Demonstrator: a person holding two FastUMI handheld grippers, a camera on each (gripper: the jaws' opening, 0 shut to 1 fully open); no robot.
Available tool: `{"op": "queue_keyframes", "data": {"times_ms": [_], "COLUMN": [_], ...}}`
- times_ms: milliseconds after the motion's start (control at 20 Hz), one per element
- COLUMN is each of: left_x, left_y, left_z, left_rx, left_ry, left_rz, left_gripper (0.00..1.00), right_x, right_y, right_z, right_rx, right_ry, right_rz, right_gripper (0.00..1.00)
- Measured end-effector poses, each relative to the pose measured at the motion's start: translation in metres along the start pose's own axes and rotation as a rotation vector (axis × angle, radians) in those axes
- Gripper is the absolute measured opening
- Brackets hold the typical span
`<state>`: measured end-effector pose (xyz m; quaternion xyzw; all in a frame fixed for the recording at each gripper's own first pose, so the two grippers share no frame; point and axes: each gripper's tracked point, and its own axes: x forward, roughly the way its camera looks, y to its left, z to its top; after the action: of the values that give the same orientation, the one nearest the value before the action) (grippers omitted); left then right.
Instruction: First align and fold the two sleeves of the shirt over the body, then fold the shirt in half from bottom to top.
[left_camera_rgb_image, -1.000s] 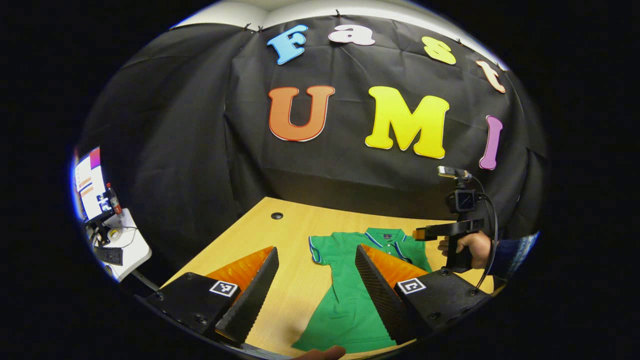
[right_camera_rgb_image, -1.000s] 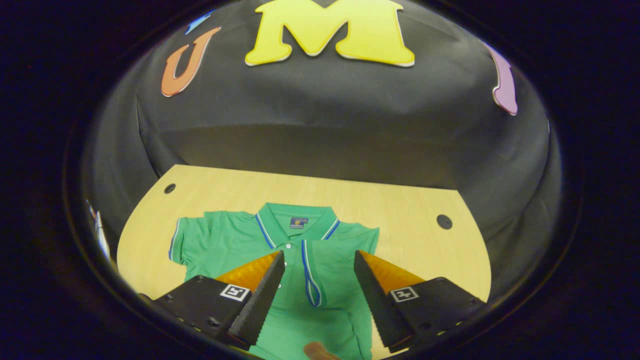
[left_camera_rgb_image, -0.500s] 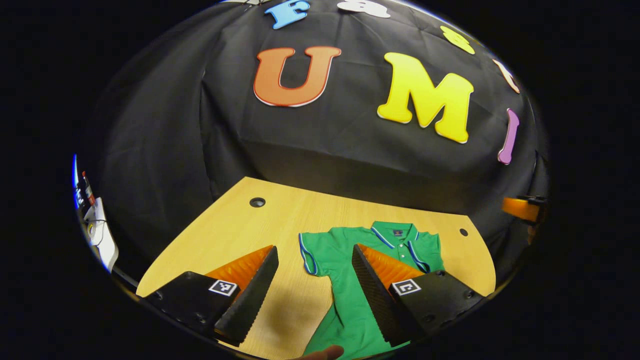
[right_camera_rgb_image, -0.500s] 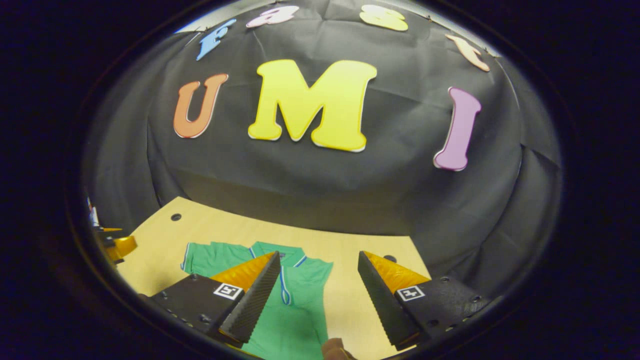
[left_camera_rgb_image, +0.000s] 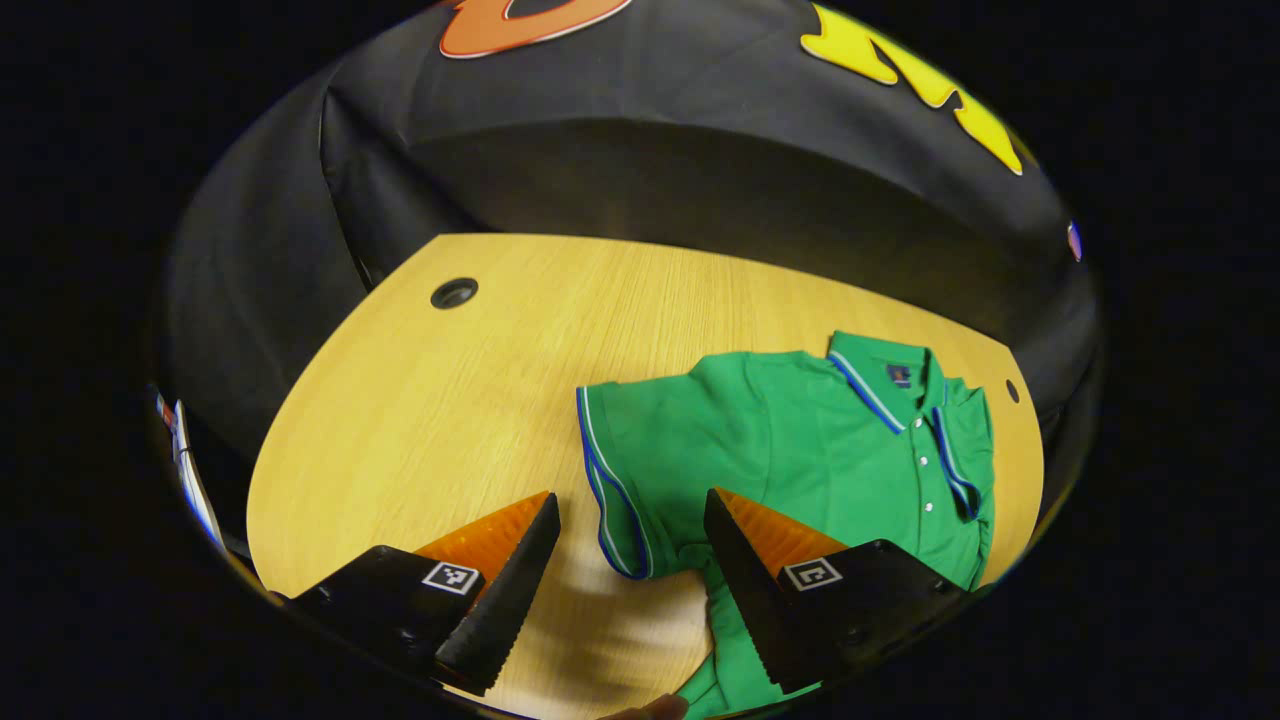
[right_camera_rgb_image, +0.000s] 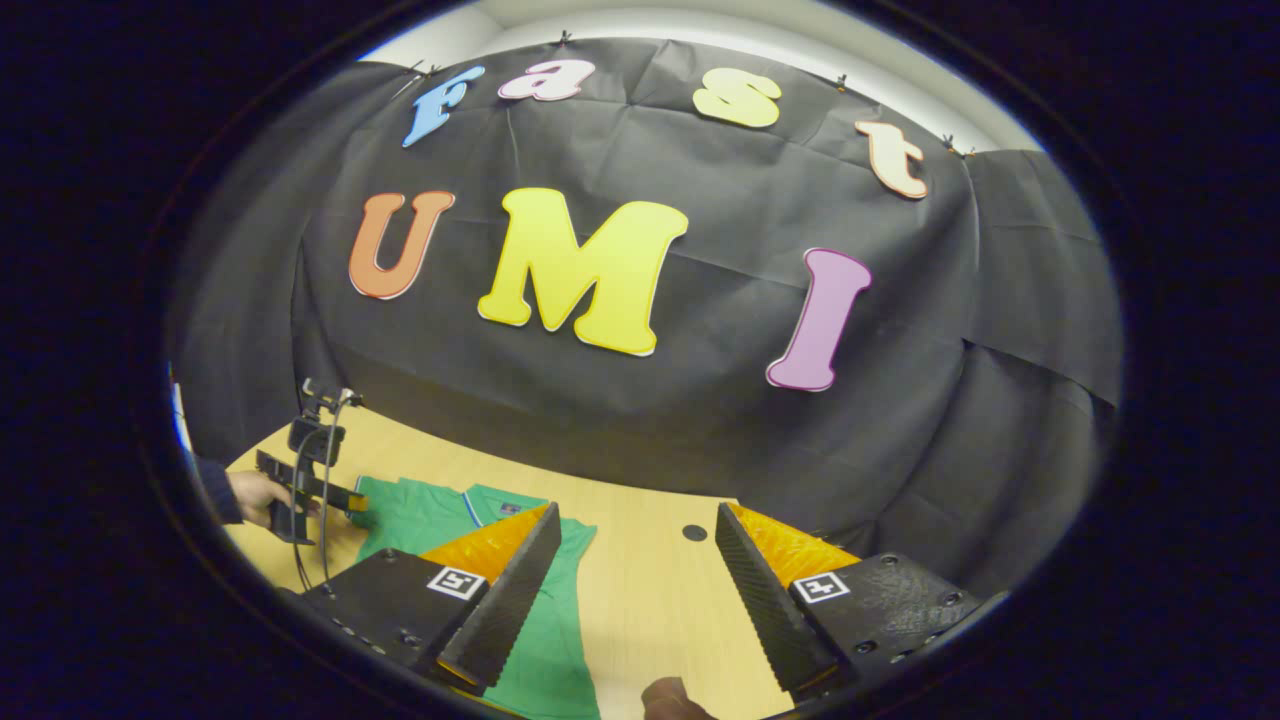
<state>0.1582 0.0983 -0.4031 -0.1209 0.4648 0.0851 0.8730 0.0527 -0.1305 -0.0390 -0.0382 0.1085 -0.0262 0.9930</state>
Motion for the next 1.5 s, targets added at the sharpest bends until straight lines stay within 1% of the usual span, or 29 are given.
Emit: {"op": "queue_keyframes", "data": {"times_ms": [50,100,150,200,250,300,350,400,450,500,550,600,650,700,800,850,900,950,1000,1050,1200,1350,1400,1500], "left_x": [0.007,0.012,0.012,0.018,0.019,0.017,0.017,0.018,0.018,0.018,0.019,0.02,0.023,0.023,0.022,0.021,0.02,0.016,0.012,0.007,-0.006,-0.017,-0.018,-0.02], "left_y": [0.0,0.001,0.003,0.0,0.0,0.002,0.002,-0.002,-0.002,-0.004,-0.007,-0.01,-0.014,-0.015,-0.016,-0.014,-0.014,-0.016,-0.017,-0.02,-0.035,-0.07,-0.082,-0.107], "left_z": [-0.005,-0.01,-0.006,-0.006,-0.008,-0.009,-0.009,-0.009,-0.008,-0.008,-0.009,-0.009,-0.008,-0.008,-0.009,-0.009,-0.007,-0.005,-0.002,0.003,0.023,0.032,0.032,0.031], "left_rx": [-0.007,-0.021,-0.022,-0.026,-0.021,-0.005,0.008,0.02,0.028,0.033,0.033,0.035,0.048,0.062,0.083,0.092,0.089,0.088,0.099,0.122,0.211,0.312,0.35,0.42], "left_ry": [0.024,0.046,0.037,0.033,0.05,0.062,0.068,0.074,0.079,0.087,0.098,0.106,0.113,0.116,0.12,0.12,0.114,0.109,0.098,0.084,0.028,-0.009,-0.018,-0.029], "left_rz": [0.004,0.009,0.023,0.014,0.021,0.038,0.036,0.03,0.026,0.023,0.023,0.019,0.023,0.024,0.038,0.061,0.075,0.082,0.09,0.095,0.11,0.095,0.092,0.085], "left_gripper": [0.94,0.92,0.9,0.87,0.84,0.75,0.72,0.65,0.6,0.59,0.48,0.38,0.3,0.2,0.12,0.11,0.1,0.1,0.09,0.1,0.1,0.1,0.1,0.1], "right_x": [-0.008,-0.011,-0.015,-0.019,-0.023,-0.027,-0.028,-0.029,-0.03,-0.029,-0.027,-0.027,-0.025,-0.024,-0.022,-0.021,-0.021,-0.02,-0.019,-0.018,-0.022,-0.023,-0.023,-0.022], "right_y": [-0.001,-0.002,-0.004,-0.004,-0.005,-0.005,-0.005,-0.006,-0.007,-0.008,-0.008,-0.007,-0.008,-0.008,-0.011,-0.011,-0.011,-0.013,-0.013,-0.013,-0.011,-0.018,-0.02,-0.027], "right_z": [-0.01,-0.023,-0.035,-0.048,-0.058,-0.067,-0.074,-0.079,-0.082,-0.085,-0.085,-0.085,-0.084,-0.083,-0.083,-0.082,-0.084,-0.083,-0.085,-0.087,-0.099,-0.106,-0.109,-0.113], "right_rx": [0.003,0.003,0.006,0.009,0.021,0.035,0.046,0.05,0.048,0.047,0.049,0.052,0.057,0.066,0.075,0.081,0.085,0.091,0.096,0.099,0.119,0.121,0.126,0.141], "right_ry": [0.014,0.034,0.061,0.089,0.118,0.145,0.165,0.178,0.187,0.191,0.193,0.194,0.195,0.193,0.195,0.197,0.198,0.195,0.195,0.197,0.206,0.21,0.214,0.219], "right_rz": [-0.004,-0.01,-0.012,-0.012,-0.013,-0.008,-0.005,-0.003,0.0,0.001,0.006,0.008,0.008,0.01,0.011,0.017,0.017,0.016,0.015,0.012,0.014,0.008,0.007,-0.001], "right_gripper": [0.95,0.95,0.95,0.96,0.96,0.96,0.96,0.96,0.96,0.98,0.96,0.96,0.95,0.96,0.96,0.96,0.98,0.96,0.98,0.98,0.98,0.98,0.96,0.96]}}
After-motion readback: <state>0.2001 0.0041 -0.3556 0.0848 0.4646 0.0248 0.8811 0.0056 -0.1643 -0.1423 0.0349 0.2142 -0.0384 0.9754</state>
